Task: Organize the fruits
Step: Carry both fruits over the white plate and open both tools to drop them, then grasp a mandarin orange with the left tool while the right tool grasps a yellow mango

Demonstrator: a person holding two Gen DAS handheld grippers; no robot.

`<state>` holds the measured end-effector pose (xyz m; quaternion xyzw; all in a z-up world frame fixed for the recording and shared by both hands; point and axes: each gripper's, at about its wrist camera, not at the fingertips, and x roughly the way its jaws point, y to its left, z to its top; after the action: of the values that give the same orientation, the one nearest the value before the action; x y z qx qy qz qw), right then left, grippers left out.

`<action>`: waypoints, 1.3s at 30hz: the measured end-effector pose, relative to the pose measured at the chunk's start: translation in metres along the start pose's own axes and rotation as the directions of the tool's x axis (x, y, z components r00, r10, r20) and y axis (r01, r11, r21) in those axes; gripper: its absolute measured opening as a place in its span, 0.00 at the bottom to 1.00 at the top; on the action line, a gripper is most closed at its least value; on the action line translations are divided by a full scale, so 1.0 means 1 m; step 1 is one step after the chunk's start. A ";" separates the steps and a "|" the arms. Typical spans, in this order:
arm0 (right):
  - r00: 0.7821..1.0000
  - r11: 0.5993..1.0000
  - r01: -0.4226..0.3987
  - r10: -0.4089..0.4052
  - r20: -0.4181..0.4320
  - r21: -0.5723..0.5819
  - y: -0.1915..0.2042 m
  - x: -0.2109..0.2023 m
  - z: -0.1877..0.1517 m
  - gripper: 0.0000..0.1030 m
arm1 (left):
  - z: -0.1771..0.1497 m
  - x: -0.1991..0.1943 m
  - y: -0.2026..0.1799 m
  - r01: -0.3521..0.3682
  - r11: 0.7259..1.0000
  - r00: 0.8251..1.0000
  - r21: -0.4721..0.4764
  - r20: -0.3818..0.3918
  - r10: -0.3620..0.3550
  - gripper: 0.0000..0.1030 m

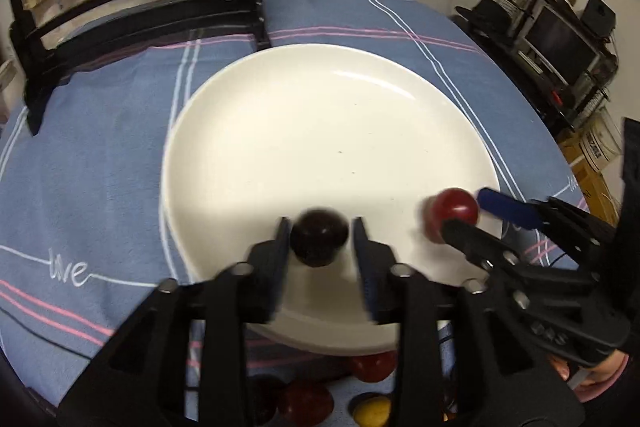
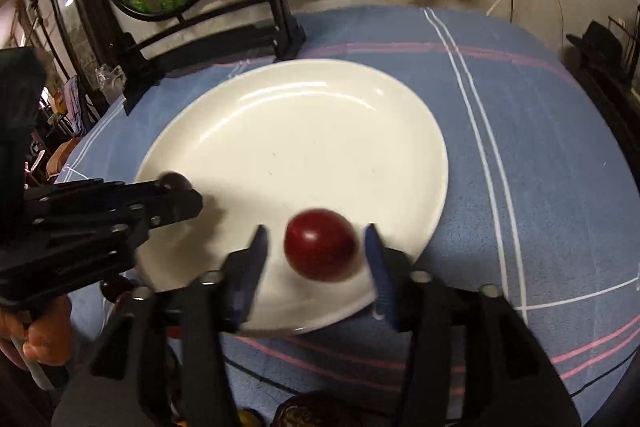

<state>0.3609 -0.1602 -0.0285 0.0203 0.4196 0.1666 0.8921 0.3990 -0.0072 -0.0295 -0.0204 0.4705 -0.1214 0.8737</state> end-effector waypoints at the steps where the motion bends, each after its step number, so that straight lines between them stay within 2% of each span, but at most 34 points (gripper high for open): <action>1: 1.000 1.000 0.004 -0.004 0.020 -0.011 0.002 -0.009 -0.001 0.62 | -0.003 -0.010 0.000 -0.011 1.000 1.000 0.001 0.021 0.011 0.51; 3: 0.998 0.999 -0.007 0.009 0.058 -0.031 0.007 -0.026 -0.005 0.62 | -0.011 -0.031 0.000 -0.012 1.000 0.998 0.011 0.055 0.011 0.55; 5: 0.995 0.998 -0.034 0.038 0.087 -0.047 0.009 -0.045 -0.015 0.62 | -0.028 -0.056 0.002 -0.012 1.000 0.996 0.001 0.092 0.012 0.73; 7: 0.990 0.994 -0.084 0.092 0.109 -0.075 0.014 -0.064 -0.033 0.62 | -0.054 -0.080 0.006 -0.008 1.000 0.991 -0.026 0.133 0.011 0.79; 10: 0.984 0.986 -0.129 0.140 0.107 -0.104 0.018 -0.078 -0.061 0.62 | -0.092 -0.102 0.012 -0.011 0.999 0.990 -0.037 0.141 0.016 0.79; 12: 0.987 0.984 -0.130 0.140 0.084 -0.118 0.022 -0.083 -0.078 0.62 | -0.115 -0.110 0.017 0.027 0.999 0.987 -0.037 0.159 -0.021 0.79; 15: 0.989 0.981 -0.126 0.137 0.061 -0.149 0.030 -0.086 -0.093 0.62 | -0.140 -0.113 0.022 0.047 0.997 0.989 -0.055 0.146 -0.038 0.79; 19: 0.991 0.977 -0.120 0.128 0.037 -0.177 0.038 -0.081 -0.099 0.62 | -0.165 -0.112 0.022 -0.018 0.999 0.985 -0.037 0.172 0.024 0.79; 23: 0.990 0.978 -0.137 0.141 0.017 -0.155 0.034 -0.074 -0.096 0.59 | -0.169 -0.108 0.021 0.025 0.999 0.989 -0.022 0.148 -0.022 0.79; 25: 0.989 0.978 -0.141 0.145 0.014 -0.157 0.035 -0.073 -0.097 0.55 | -0.170 -0.109 0.019 0.032 0.999 0.987 -0.011 0.155 -0.030 0.79; 29: 0.991 0.975 -0.131 0.135 0.010 -0.177 0.039 -0.069 -0.099 0.54 | -0.171 -0.110 0.019 0.034 0.999 0.988 -0.004 0.151 -0.033 0.79; 33: 0.989 0.974 -0.144 0.148 0.010 -0.176 0.039 -0.068 -0.099 0.43 | -0.173 -0.109 0.018 0.037 0.999 0.989 0.011 0.145 -0.039 0.79; 37: 0.987 0.973 -0.156 0.160 0.011 -0.168 0.039 -0.069 -0.099 0.41 | -0.175 -0.106 0.016 0.050 0.998 0.991 0.044 0.120 -0.055 0.78; 39: 0.981 0.974 -0.191 0.194 0.013 -0.122 0.033 -0.070 -0.098 0.41 | -0.177 -0.107 0.017 0.068 0.996 0.990 0.055 0.119 -0.074 0.76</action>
<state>0.2366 -0.1610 -0.0342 0.0089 0.3938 0.2770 0.8765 0.1990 0.0479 -0.0428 -0.0224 0.4126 -0.1629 0.8959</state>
